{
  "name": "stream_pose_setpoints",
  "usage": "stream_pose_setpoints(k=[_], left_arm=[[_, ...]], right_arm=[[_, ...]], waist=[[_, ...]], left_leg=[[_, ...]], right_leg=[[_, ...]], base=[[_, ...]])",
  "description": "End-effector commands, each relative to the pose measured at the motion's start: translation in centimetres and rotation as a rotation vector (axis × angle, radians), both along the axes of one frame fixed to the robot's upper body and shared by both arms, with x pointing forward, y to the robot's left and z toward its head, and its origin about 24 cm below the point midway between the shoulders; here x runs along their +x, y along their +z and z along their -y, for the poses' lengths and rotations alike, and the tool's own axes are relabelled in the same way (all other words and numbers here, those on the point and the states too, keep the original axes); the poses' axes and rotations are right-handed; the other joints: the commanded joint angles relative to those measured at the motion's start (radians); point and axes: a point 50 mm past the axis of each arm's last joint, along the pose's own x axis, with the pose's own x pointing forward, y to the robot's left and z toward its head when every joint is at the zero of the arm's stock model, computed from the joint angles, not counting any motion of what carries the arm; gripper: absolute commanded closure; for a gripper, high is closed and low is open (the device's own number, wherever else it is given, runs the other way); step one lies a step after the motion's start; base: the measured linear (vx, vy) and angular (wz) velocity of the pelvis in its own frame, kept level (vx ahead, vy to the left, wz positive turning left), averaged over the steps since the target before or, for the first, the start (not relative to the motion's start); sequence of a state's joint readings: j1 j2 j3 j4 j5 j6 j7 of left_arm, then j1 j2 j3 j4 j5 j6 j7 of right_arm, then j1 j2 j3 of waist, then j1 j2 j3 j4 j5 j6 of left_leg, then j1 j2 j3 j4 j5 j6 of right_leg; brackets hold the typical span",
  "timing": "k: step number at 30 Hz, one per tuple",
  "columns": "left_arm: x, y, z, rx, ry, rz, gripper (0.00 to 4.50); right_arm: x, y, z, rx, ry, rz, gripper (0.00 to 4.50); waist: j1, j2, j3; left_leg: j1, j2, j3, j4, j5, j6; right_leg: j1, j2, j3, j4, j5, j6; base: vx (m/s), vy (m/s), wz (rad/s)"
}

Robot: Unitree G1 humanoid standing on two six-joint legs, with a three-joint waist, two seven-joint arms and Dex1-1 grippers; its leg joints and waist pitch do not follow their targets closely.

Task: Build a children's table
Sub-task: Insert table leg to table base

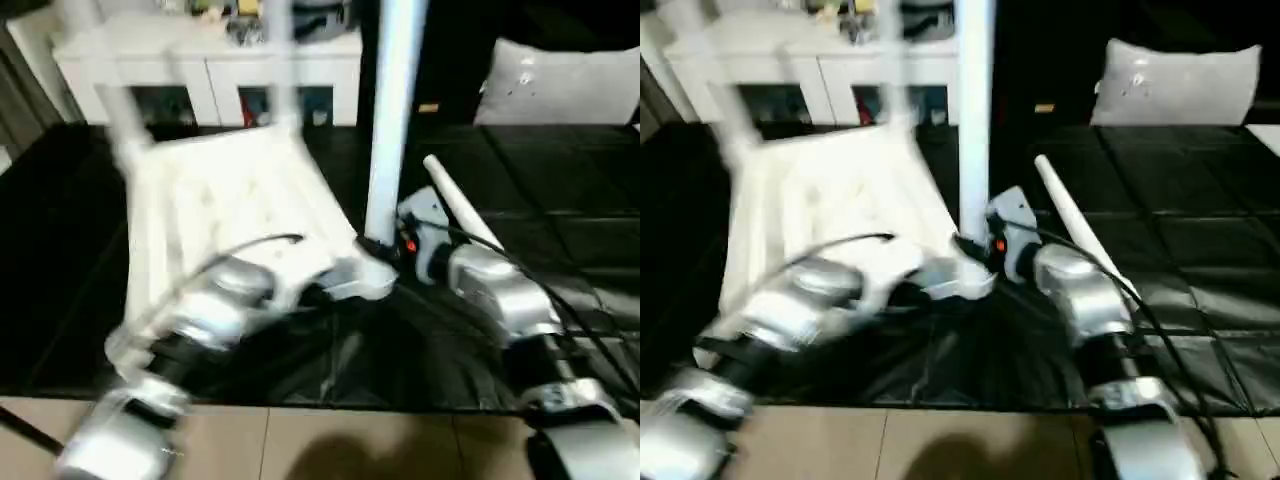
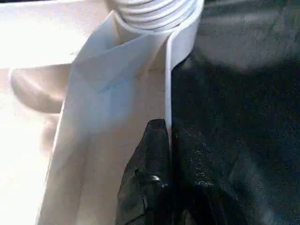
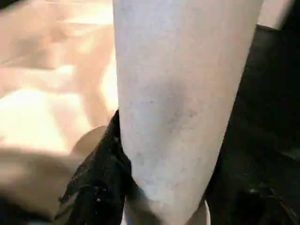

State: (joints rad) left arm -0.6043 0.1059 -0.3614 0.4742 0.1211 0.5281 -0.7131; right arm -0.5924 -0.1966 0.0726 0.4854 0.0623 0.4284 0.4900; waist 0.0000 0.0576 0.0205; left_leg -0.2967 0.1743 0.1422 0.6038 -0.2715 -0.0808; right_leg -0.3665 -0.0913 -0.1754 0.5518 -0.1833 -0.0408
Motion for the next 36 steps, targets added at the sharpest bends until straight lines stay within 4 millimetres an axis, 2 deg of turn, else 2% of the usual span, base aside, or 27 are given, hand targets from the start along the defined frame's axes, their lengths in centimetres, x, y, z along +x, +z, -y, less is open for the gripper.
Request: stream_pose_setpoints(k=[1,2,3,4,6,7,11,13,14,15,16,17,18,19,20,21,23,25,26,27,28,29,30,31,33,34,36], left_arm=[[0.3,0.6,0.7,0.017,0.062,0.043,4.50],[0.3,0.8,1.1,0.020,0.062,0.053,4.50],[0.2,1.0,1.3,0.023,0.060,0.059,4.50],[0.2,1.1,1.2,0.030,0.055,0.070,4.50],[0.5,1.1,0.4,0.069,0.052,0.104,4.50],[0.8,1.1,-0.6,0.103,0.054,0.140,4.50],[1.1,1.1,-1.9,0.133,0.024,0.198,4.50],[1.1,1.0,-2.8,0.142,-0.036,0.247,4.50],[1.2,1.0,-3.2,0.149,-0.039,0.253,4.50],[1.2,0.9,-3.5,0.155,-0.037,0.255,4.50],[1.2,0.9,-3.5,0.155,-0.037,0.255,4.50],[1.1,1.0,-4.0,0.121,-0.074,0.250,4.50],[1.0,1.0,-4.1,0.092,-0.087,0.240,4.50],[0.9,1.1,-4.2,0.070,-0.092,0.230,4.22],[0.9,1.3,-4.4,0.057,-0.094,0.221,3.95],[0.7,1.5,-4.5,0.033,-0.117,0.204,3.95],[0.6,1.7,-4.5,0.004,-0.140,0.190,3.79],[1.0,2.8,-4.6,-0.062,-0.142,0.217,3.54],[1.1,3.1,-4.6,-0.080,-0.138,0.222,3.54],[1.9,5.2,-5.0,-0.231,-0.107,0.221,3.48],[1.9,5.2,-5.0,-0.231,-0.107,0.221,3.48],[2.4,6.4,-5.3,-0.313,-0.086,0.219,3.33],[2.9,8.0,-5.6,-0.440,-0.070,0.201,3.19],[3.4,10.0,-5.9,-0.601,-0.057,0.186,3.19],[3.8,11.5,-6.1,-0.721,-0.043,0.184,3.05],[3.9,12.0,-6.1,-0.755,-0.039,0.183,3.05],[3.6,13.6,-5.3,-0.856,-0.094,0.161,2.74]], right_arm=[[-2.6,-5.6,-0.8,-0.045,-0.031,-0.273,2.63],[-2.7,-5.6,-1.2,-0.056,-0.054,-0.265,2.63],[-2.7,-5.5,-1.4,-0.066,-0.069,-0.258,2.63],[-2.8,-5.5,-1.7,-0.069,-0.074,-0.250,2.63],[-2.7,-5.2,-1.7,-0.071,-0.089,-0.232,2.63],[-2.3,-4.8,-1.1,-0.063,-0.125,-0.190,2.63],[-1.3,-3.4,-0.3,0.016,-0.165,-0.069,2.63],[-0.7,-1.4,0.4,0.155,-0.195,0.064,2.63],[-0.5,-0.6,0.8,0.204,-0.206,0.112,2.63],[-0.4,0.0,1.1,0.234,-0.213,0.143,2.63],[-0.4,0.0,1.1,0.234,-0.213,0.143,2.63],[-0.4,1.4,1.8,0.319,-0.162,0.213,2.63],[-0.5,2.0,2.0,0.347,-0.132,0.236,2.63],[-0.5,2.3,2.2,0.367,-0.105,0.251,2.63],[-0.7,3.0,2.6,0.385,-0.038,0.263,2.63],[-0.8,3.4,2.9,0.393,0.024,0.262,2.63],[-0.9,3.8,3.2,0.399,0.079,0.257,2.63],[-1.0,4.5,3.9,0.391,0.159,0.249,2.63],[-1.0,4.6,4.1,0.388,0.173,0.247,2.63],[-1.1,5.5,4.7,0.378,0.246,0.232,2.63],[-1.1,5.5,4.7,0.378,0.246,0.232,2.63],[-1.2,5.9,4.9,0.380,0.287,0.224,2.63],[-1.3,6.4,5.1,0.383,0.335,0.212,2.63],[-1.6,6.8,5.2,0.396,0.393,0.194,2.63],[-1.9,7.2,5.2,0.418,0.451,0.168,2.63],[-2.1,7.2,5.2,0.425,0.472,0.158,2.63],[-2.6,7.6,4.8,0.447,0.555,0.127,2.63]], waist=[[-0.015,-0.018,-0.018],[-0.014,-0.023,-0.018],[-0.012,-0.012,-0.020],[-0.014,-0.009,-0.017],[-0.017,-0.013,-0.021],[-0.019,-0.018,-0.020],[-0.021,-0.019,-0.022],[-0.018,-0.019,-0.032],[-0.014,-0.020,-0.039],[-0.012,-0.019,-0.043],[-0.010,-0.019,-0.043],[-0.009,-0.015,-0.048],[-0.005,-0.019,-0.057],[-0.001,-0.020,-0.058],[0.002,-0.018,-0.062],[0.008,-0.022,-0.067],[0.018,-0.026,-0.065],[0.024,-0.028,-0.061],[0.028,-0.027,-0.058],[0.034,-0.028,-0.056],[0.037,-0.028,-0.054],[0.044,-0.028,-0.052],[0.050,-0.039,-0.047],[0.063,-0.037,-0.048],[0.075,-0.037,-0.044],[0.074,-0.045,-0.041],[0.085,-0.046,-0.044]], left_leg=[[-0.010,0.038,-0.013,-0.077,-0.301,0.046],[-0.016,0.042,-0.017,-0.084,-0.295,0.050],[-0.016,0.043,-0.019,-0.086,-0.289,0.048],[-0.021,0.042,-0.021,-0.087,-0.296,0.046],[-0.029,0.046,-0.029,-0.095,-0.302,0.040],[-0.031,0.046,-0.028,-0.096,-0.299,0.043],[-0.032,0.046,-0.026,-0.095,-0.297,0.049],[-0.044,0.051,-0.027,-0.094,-0.226,0.058],[-0.052,0.056,-0.026,-0.092,-0.146,0.073],[-0.053,0.059,-0.026,-0.089,-0.106,0.080],[-0.050,0.063,-0.021,-0.084,-0.068,0.097],[-0.056,0.055,-0.017,-0.076,-0.030,0.114],[-0.066,0.052,-0.015,-0.067,0.045,0.144],[-0.066,0.051,-0.013,-0.061,0.086,0.165],[-0.069,0.048,-0.012,-0.052,0.168,0.208],[-0.071,0.043,-0.011,-0.043,0.231,0.253],[-0.077,0.039,-0.008,-0.035,0.269,0.300],[-0.081,0.038,-0.004,-0.034,0.221,0.308],[-0.081,0.039,-0.003,-0.036,0.184,0.292],[-0.079,0.038,0.000,-0.038,0.154,0.270],[-0.078,0.040,0.001,-0.039,0.139,0.258],[-0.076,0.044,0.000,-0.042,0.115,0.232],[-0.072,0.038,0.008,-0.043,0.079,0.210],[-0.069,0.041,0.006,-0.046,0.064,0.182],[-0.069,0.046,0.004,-0.048,0.063,0.163],[-0.071,0.047,0.004,-0.050,0.058,0.162],[-0.070,0.046,0.005,-0.048,0.070,0.160]], right_leg=[[0.019,-0.069,0.038,-0.123,-0.597,0.015],[0.024,-0.073,0.041,-0.120,-0.576,0.012],[0.026,-0.075,0.043,-0.115,-0.563,0.008],[0.027,-0.077,0.043,-0.117,-0.569,0.013],[0.031,-0.082,0.050,-0.110,-0.542,0.014],[0.030,-0.081,0.053,-0.111,-0.535,0.012],[0.026,-0.090,0.059,-0.110,-0.532,-0.006],[0.035,-0.094,0.068,-0.098,-0.451,-0.024],[0.037,-0.093,0.076,-0.078,-0.338,-0.061],[0.038,-0.092,0.079,-0.066,-0.277,-0.085],[0.029,-0.088,0.081,-0.057,-0.212,-0.129],[0.034,-0.088,0.084,-0.047,-0.150,-0.164],[0.042,-0.090,0.088,-0.028,-0.052,-0.190],[0.038,-0.090,0.089,-0.020,0.005,-0.205],[0.039,-0.087,0.090,-0.003,0.110,-0.235],[0.037,-0.085,0.089,0.008,0.195,-0.253],[0.034,-0.083,0.089,0.016,0.243,-0.259],[0.033,-0.082,0.087,0.008,0.166,-0.245],[0.033,-0.080,0.084,0.000,0.083,-0.228],[0.033,-0.077,0.083,-0.008,0.007,-0.214],[0.032,-0.076,0.082,-0.013,-0.030,-0.209],[0.030,-0.073,0.081,-0.020,-0.100,-0.189],[0.030,-0.071,0.081,-0.027,-0.173,-0.178],[0.030,-0.075,0.083,-0.031,-0.222,-0.166],[0.027,-0.071,0.082,-0.034,-0.229,-0.157],[0.027,-0.068,0.082,-0.035,-0.235,-0.150],[0.032,-0.070,0.082,-0.029,-0.232,-0.147]], base=[[0.000,0.000,0.00],[0.000,0.000,0.00],[0.000,0.000,0.00],[0.000,0.000,0.00],[0.000,0.000,0.00],[0.000,0.000,0.00],[0.000,0.000,0.00],[0.000,0.000,0.00],[0.000,0.000,0.00],[0.000,0.000,0.00],[0.000,0.000,0.00],[0.000,0.000,0.00],[0.000,0.000,0.00],[0.000,0.000,0.00],[0.000,0.000,0.00],[0.000,0.000,0.00],[0.017,-0.026,-0.01],[0.000,0.000,0.00],[0.000,0.000,0.00],[0.000,0.000,0.00],[0.000,0.000,0.00],[0.000,0.000,0.00],[-0.053,-0.012,-0.01],[0.000,0.000,0.00],[-0.028,-0.006,0.00],[0.000,0.000,0.00],[0.000,0.000,0.00]])
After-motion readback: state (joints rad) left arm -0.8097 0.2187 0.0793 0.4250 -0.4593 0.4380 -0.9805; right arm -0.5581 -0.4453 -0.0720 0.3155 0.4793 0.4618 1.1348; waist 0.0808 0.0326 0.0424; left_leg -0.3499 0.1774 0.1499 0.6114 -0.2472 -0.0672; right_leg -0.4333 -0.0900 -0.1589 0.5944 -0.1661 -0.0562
